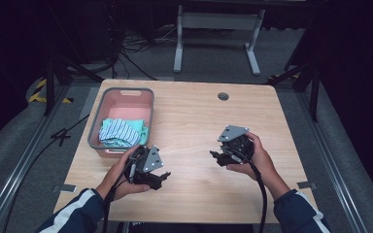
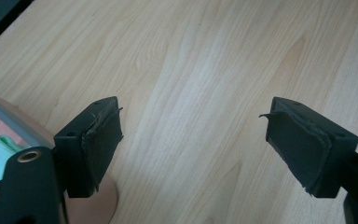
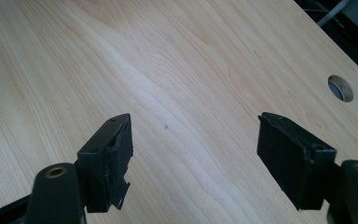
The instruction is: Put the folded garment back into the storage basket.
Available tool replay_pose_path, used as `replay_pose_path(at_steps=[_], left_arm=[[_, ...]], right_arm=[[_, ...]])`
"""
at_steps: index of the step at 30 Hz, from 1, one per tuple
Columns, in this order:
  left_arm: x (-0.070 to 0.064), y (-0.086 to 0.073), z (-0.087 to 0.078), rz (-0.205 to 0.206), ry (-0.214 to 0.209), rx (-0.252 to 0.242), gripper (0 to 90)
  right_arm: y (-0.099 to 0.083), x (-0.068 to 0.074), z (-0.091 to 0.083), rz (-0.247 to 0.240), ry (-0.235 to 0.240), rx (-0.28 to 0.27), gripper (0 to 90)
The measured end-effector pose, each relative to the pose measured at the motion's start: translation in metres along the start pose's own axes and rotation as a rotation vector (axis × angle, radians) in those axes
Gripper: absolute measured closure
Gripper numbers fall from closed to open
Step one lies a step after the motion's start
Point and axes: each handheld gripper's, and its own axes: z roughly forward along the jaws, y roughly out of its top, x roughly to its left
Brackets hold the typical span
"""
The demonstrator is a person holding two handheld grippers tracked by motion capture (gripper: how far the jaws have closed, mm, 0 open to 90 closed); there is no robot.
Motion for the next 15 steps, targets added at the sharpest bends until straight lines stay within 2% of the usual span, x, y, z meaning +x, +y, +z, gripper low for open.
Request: replay_pose_path(at_steps=[4,5,10,15], left_arm=[[-0.003,-0.004,0.006,-0.004,-0.013,0.002,17.9],[-0.004,-0.006,0.008,0.008,-0.021,0.016,17.9],[-0.01,-0.014,0.018,0.021,-0.052,0.028,17.8],[-0.012,-0.024,0.028,0.006,-0.106,0.053,17.7]], right_arm=[[-0.012,0.0,-0.002,0.01,-0.002,-0.009,27.2],[-0.016,0.001,-0.002,0.016,-0.004,-0.01,27.1],[-0.039,0.0,-0.005,0.04,-0.002,-0.007,26.4],[-0.067,-0.001,-0.007,0.08,0.02,-0.03,24.4]])
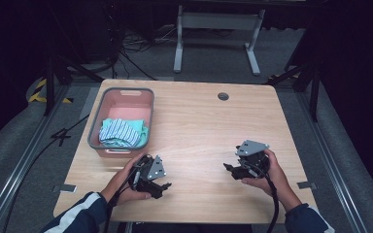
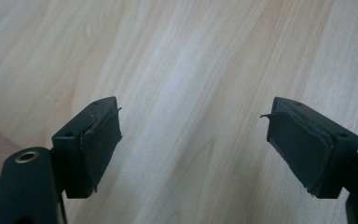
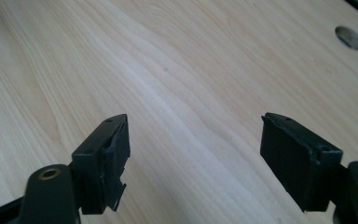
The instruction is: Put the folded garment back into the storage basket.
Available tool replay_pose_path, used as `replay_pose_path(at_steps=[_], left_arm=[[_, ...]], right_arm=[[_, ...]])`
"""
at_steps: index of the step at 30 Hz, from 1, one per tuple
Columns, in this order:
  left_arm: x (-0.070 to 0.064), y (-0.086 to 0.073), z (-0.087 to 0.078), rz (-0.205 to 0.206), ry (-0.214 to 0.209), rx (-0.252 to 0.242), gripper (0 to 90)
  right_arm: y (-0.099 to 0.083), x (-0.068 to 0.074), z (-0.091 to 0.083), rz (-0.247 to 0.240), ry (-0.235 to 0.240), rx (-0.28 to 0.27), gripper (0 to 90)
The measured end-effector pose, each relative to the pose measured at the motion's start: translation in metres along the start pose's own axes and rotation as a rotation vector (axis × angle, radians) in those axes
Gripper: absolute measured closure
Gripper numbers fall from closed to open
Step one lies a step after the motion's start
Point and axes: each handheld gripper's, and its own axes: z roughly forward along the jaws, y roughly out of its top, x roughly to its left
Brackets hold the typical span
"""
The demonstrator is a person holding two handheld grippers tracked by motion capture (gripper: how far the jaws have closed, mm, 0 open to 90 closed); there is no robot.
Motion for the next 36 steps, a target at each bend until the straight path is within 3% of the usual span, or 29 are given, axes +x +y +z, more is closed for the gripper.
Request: replay_pose_path(at_steps=[4,7,9,11,13,15,16,20,36], left_arm=[[0.002,-0.006,0.005,-0.016,-0.029,-0.004,16.3],[0.003,-0.011,0.008,-0.039,-0.073,-0.008,16.5],[0.005,-0.014,0.01,-0.064,-0.087,-0.023,17.1],[0.006,-0.016,0.011,-0.07,-0.089,-0.034,17.3],[0.006,-0.02,0.014,-0.087,-0.111,-0.051,17.6],[0.005,-0.025,0.018,-0.091,-0.114,-0.038,17.3],[0.005,-0.027,0.021,-0.106,-0.126,-0.057,16.5],[0.007,-0.029,0.024,-0.137,-0.141,-0.078,12.1],[0.007,-0.029,0.025,-0.147,-0.132,-0.079,10.5]], right_arm=[[-0.025,-0.004,0.001,0.04,0.006,0.003,23.7],[-0.044,-0.008,0.003,0.083,0.009,-0.002,23.0],[-0.057,-0.01,0.002,0.134,0.021,-0.007,22.5],[-0.068,-0.01,0.002,0.139,0.011,-0.001,21.5],[-0.076,-0.012,0.002,0.155,0.035,0.007,20.8],[-0.083,-0.012,0.003,0.15,0.022,0.013,18.0],[-0.087,-0.014,0.002,0.18,0.028,0.002,19.2],[-0.097,-0.019,0.002,0.232,0.063,-0.034,17.1],[-0.097,-0.017,0.003,0.245,0.046,-0.039,16.5]])
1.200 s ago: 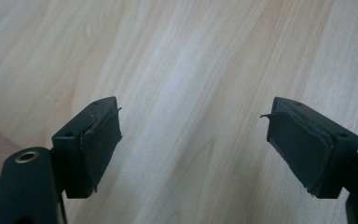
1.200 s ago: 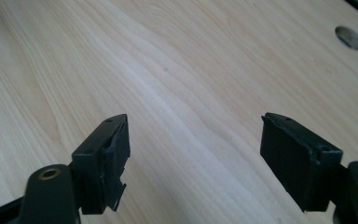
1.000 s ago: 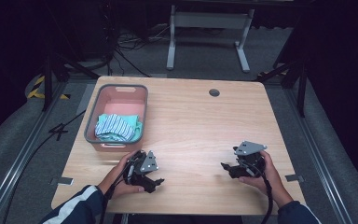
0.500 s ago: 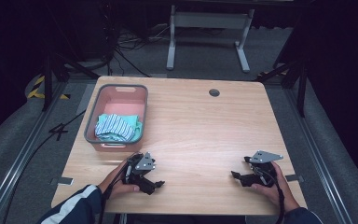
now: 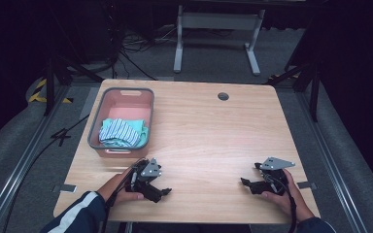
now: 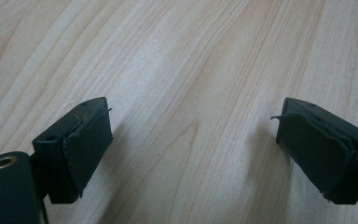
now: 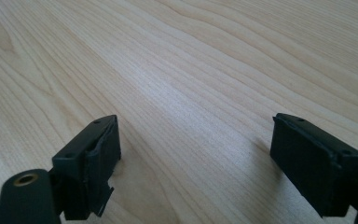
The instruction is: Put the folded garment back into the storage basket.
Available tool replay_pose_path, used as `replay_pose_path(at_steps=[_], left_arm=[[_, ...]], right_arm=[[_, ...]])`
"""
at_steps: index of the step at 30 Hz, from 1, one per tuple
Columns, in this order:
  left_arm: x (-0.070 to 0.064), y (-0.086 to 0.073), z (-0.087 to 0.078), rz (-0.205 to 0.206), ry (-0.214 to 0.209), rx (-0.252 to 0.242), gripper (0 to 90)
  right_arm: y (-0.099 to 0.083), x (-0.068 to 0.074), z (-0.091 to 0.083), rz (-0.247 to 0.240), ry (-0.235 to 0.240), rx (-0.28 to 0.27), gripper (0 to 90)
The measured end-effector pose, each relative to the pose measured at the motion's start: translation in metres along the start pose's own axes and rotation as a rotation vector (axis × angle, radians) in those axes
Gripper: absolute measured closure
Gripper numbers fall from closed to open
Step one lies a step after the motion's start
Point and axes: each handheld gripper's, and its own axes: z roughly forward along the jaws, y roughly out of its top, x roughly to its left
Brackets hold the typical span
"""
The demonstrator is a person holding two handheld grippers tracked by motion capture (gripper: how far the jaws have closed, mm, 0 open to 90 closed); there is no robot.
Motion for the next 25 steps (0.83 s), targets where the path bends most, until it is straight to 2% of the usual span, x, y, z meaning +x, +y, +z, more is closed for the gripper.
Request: replay_pose_path(at_steps=[25], left_arm=[[0.0001,0.0007,0.0003,-0.001,0.0,0.008,9.4]], right_arm=[[0.0001,0.0,0.0001,0.001,0.001,-0.001,16.4]])
